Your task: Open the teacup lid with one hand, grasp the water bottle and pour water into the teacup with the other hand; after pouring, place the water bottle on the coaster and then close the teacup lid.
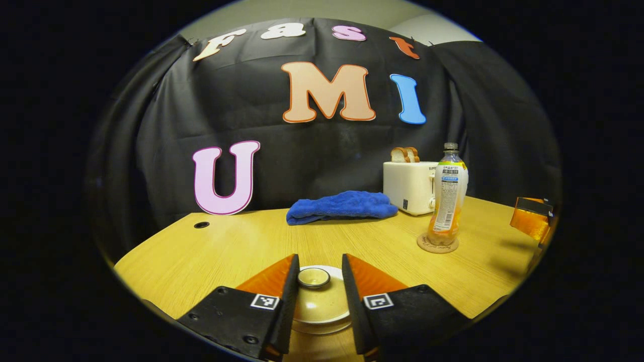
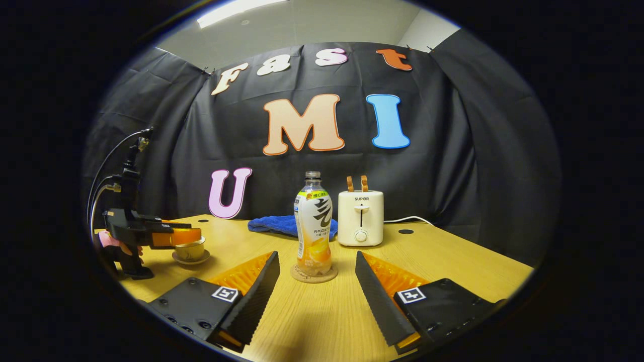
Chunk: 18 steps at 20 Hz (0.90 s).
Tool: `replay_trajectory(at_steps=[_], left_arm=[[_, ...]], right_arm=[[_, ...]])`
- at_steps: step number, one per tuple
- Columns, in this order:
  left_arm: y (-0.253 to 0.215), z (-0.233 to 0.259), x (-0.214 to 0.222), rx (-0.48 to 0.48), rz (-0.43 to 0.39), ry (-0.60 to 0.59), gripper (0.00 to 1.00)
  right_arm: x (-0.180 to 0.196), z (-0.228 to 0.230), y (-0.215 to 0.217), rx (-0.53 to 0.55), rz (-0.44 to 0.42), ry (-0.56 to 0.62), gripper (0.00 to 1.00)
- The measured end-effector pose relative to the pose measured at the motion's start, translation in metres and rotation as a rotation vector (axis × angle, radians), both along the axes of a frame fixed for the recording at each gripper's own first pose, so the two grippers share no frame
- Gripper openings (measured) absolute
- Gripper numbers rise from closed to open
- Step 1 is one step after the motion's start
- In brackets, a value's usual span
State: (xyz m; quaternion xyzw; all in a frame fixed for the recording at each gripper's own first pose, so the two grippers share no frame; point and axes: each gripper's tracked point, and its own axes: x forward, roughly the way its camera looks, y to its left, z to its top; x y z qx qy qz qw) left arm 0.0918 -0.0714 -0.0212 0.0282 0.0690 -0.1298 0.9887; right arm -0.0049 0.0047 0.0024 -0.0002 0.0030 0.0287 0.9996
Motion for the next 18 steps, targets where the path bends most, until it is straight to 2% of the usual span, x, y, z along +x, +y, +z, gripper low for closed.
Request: replay_trajectory(at_steps=[1, 2, 4, 5, 8, 12, 13, 14, 15, 16, 18], left_arm=[[0.0, 0.0, 0.001, -0.001, 0.002, -0.003, 0.35], [-0.001, -0.001, 0.002, 0.001, 0.0, 0.0, 0.29], [0.0, -0.001, 0.001, 0.001, 0.003, -0.002, 0.28], [0.0, 0.0, 0.001, -0.003, 0.003, -0.005, 0.28], [0.003, 0.006, -0.002, -0.035, 0.009, -0.032, 0.27], [0.006, 0.009, -0.007, -0.063, 0.012, -0.054, 0.27], [0.007, 0.008, -0.008, -0.062, 0.014, -0.052, 0.27], [0.009, 0.01, -0.01, -0.065, 0.018, -0.059, 0.27], [0.013, 0.012, -0.013, -0.071, 0.027, -0.067, 0.27], [0.017, 0.014, -0.017, -0.076, 0.034, -0.075, 0.27], [0.023, 0.017, -0.024, -0.074, 0.052, -0.092, 0.27]], right_arm=[[0.0, 0.0, 0.0, 0.0, 0.0, 0.0, 0.98], [0.0, 0.0, 0.0, 0.0, 0.0, 0.0, 0.98], [0.0, 0.0, 0.0, 0.0, 0.001, 0.0, 0.97], [0.0, 0.001, 0.0, 0.0, 0.001, 0.001, 0.92], [-0.001, 0.0, 0.0, 0.0, 0.003, 0.001, 0.92], [-0.001, 0.001, 0.002, 0.0, 0.009, 0.0, 1.0], [-0.001, 0.002, 0.003, 0.001, 0.017, 0.001, 0.93], [-0.001, 0.001, 0.005, 0.001, 0.031, 0.003, 0.97], [-0.001, 0.001, 0.008, 0.002, 0.048, 0.004, 0.97], [-0.001, 0.001, 0.011, 0.003, 0.065, 0.006, 0.93], [0.003, -0.001, 0.018, 0.006, 0.1, 0.008, 0.98]])
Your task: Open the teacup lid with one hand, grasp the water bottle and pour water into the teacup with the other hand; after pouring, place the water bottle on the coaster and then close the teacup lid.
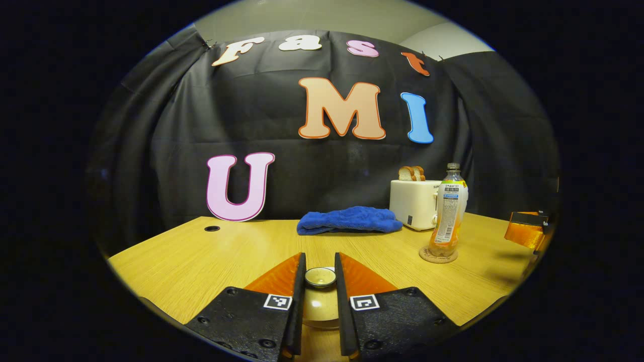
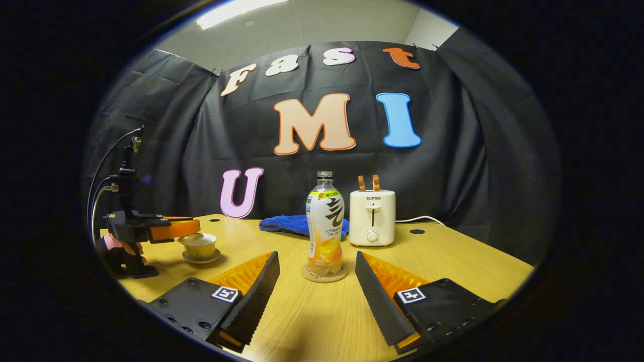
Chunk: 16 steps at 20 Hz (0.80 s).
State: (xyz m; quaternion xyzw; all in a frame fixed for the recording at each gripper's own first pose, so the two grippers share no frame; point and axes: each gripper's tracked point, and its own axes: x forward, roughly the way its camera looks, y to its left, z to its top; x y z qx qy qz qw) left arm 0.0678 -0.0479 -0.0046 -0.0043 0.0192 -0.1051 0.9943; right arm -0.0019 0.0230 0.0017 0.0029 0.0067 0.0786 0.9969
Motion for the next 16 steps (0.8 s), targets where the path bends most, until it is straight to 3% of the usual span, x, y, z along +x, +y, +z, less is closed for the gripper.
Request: replay_trajectory(at_steps=[2, 9, 10, 11, 16], left_arm=[[0.012, 0.003, -0.011, -0.004, 0.031, -0.02, 0.27], [0.044, 0.007, -0.036, 0.004, 0.094, -0.04, 0.27], [0.049, 0.007, -0.038, 0.005, 0.103, -0.04, 0.28], [0.053, 0.007, -0.039, 0.006, 0.114, -0.04, 0.27], [0.056, 0.006, -0.043, 0.005, 0.114, -0.038, 0.27]], right_arm=[[0.008, -0.001, 0.004, 0.002, 0.026, 0.004, 0.92], [0.05, -0.012, 0.008, -0.003, -0.004, 0.058, 0.92], [0.056, -0.016, 0.007, -0.005, -0.008, 0.078, 0.97], [0.063, -0.019, 0.007, -0.007, -0.015, 0.097, 0.92], [0.096, -0.023, 0.009, -0.023, -0.019, 0.112, 0.93]])
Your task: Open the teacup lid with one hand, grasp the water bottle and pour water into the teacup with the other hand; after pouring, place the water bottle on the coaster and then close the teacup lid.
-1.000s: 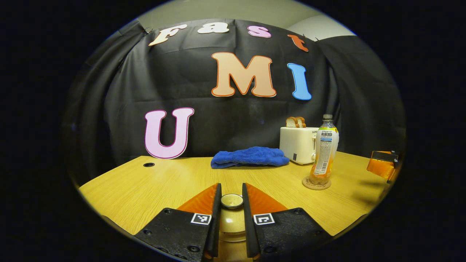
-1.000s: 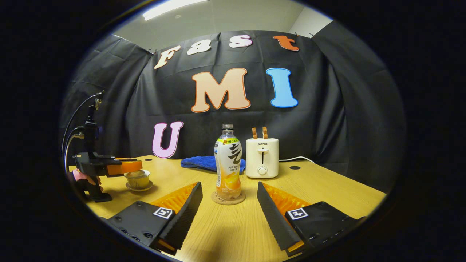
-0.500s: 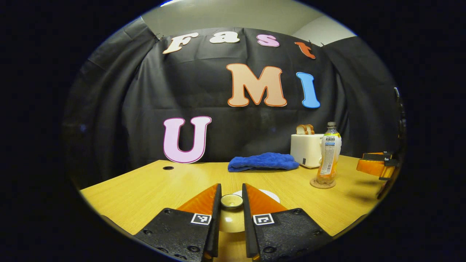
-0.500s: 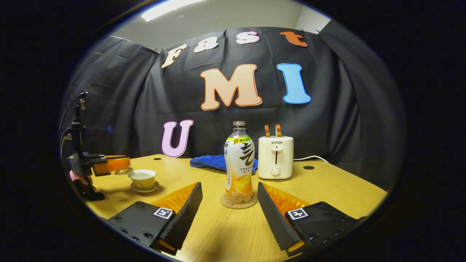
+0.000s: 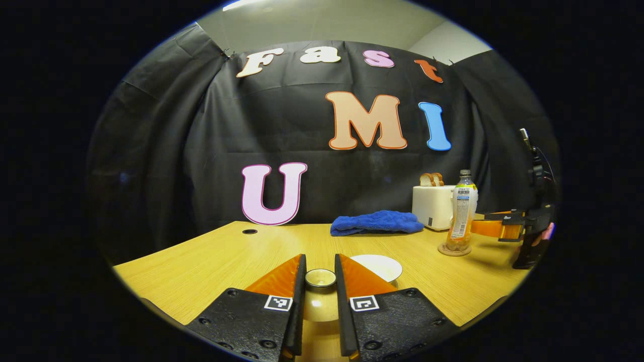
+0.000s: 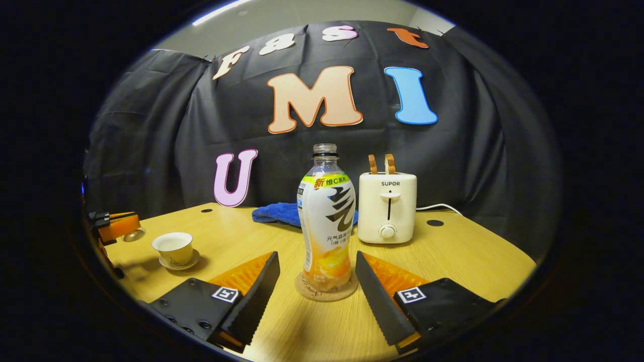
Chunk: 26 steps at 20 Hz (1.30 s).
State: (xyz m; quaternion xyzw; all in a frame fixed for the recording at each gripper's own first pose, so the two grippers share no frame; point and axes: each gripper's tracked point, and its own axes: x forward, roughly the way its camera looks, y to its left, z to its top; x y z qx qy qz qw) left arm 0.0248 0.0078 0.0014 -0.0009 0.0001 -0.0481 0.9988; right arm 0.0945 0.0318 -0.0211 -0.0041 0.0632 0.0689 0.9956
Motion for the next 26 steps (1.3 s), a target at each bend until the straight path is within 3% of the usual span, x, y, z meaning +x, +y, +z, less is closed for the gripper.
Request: replay_trajectory(at_steps=[16, 18, 19, 23, 24, 26], left_arm=[[0.0, 0.0, -0.001, -0.001, -0.002, 0.003, 0.27], [-0.001, 0.001, 0.0, -0.001, -0.008, 0.001, 0.27], [0.0, 0.0, -0.001, 0.001, -0.008, 0.002, 0.27], [0.008, 0.001, -0.001, 0.004, 0.003, -0.001, 0.28], [0.01, 0.001, 0.0, 0.005, 0.006, -0.001, 0.27], [0.016, 0.001, 0.0, 0.007, 0.014, -0.001, 0.27]], right_arm=[[0.071, -0.013, -0.001, -0.012, -0.091, 0.042, 0.95], [0.076, -0.017, 0.001, -0.018, -0.091, 0.065, 0.9], [0.079, -0.018, 0.002, -0.022, -0.094, 0.072, 0.79], [0.078, -0.021, 0.004, -0.082, -0.102, 0.081, 0.68], [0.076, -0.021, 0.005, -0.1, -0.104, 0.08, 0.6], [0.073, -0.019, 0.009, -0.154, -0.088, 0.064, 0.6]])
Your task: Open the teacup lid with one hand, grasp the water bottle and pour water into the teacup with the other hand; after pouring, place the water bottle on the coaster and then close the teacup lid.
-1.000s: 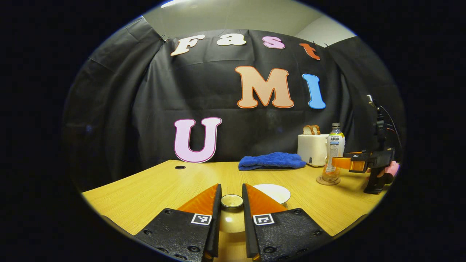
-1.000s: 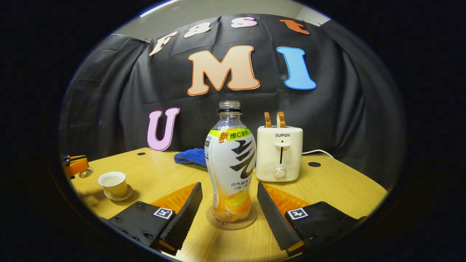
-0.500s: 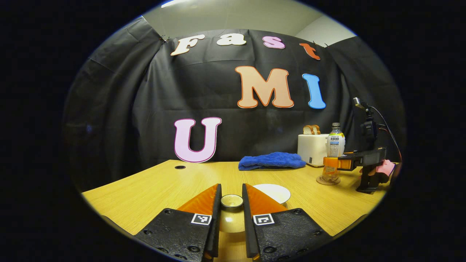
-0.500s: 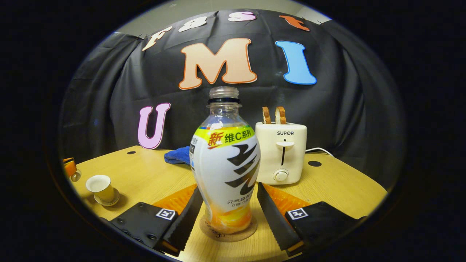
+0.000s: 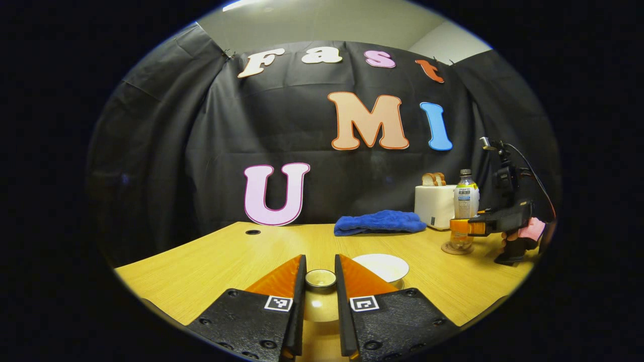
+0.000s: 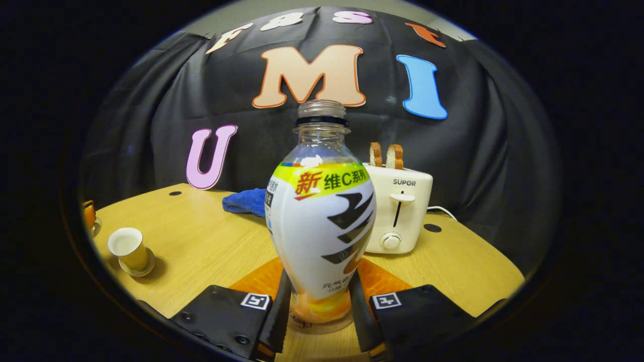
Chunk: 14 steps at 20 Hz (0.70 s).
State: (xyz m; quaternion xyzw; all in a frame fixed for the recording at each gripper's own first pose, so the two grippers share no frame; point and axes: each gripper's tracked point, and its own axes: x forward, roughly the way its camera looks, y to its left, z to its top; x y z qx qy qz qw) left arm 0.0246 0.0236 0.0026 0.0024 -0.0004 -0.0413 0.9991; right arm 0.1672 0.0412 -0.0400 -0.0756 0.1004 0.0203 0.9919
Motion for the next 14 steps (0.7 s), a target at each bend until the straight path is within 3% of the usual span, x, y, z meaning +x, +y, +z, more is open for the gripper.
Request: replay_trajectory(at_steps=[6, 14], left_arm=[[0.008, -0.001, 0.0, 0.001, 0.013, -0.001, 0.27], [0.014, -0.001, 0.001, 0.0, 0.024, 0.002, 0.26]], right_arm=[[-0.025, 0.017, -0.001, -0.02, -0.055, 0.051, 0.6], [-0.068, 0.106, 0.028, -0.295, -0.007, -0.098, 0.58]])
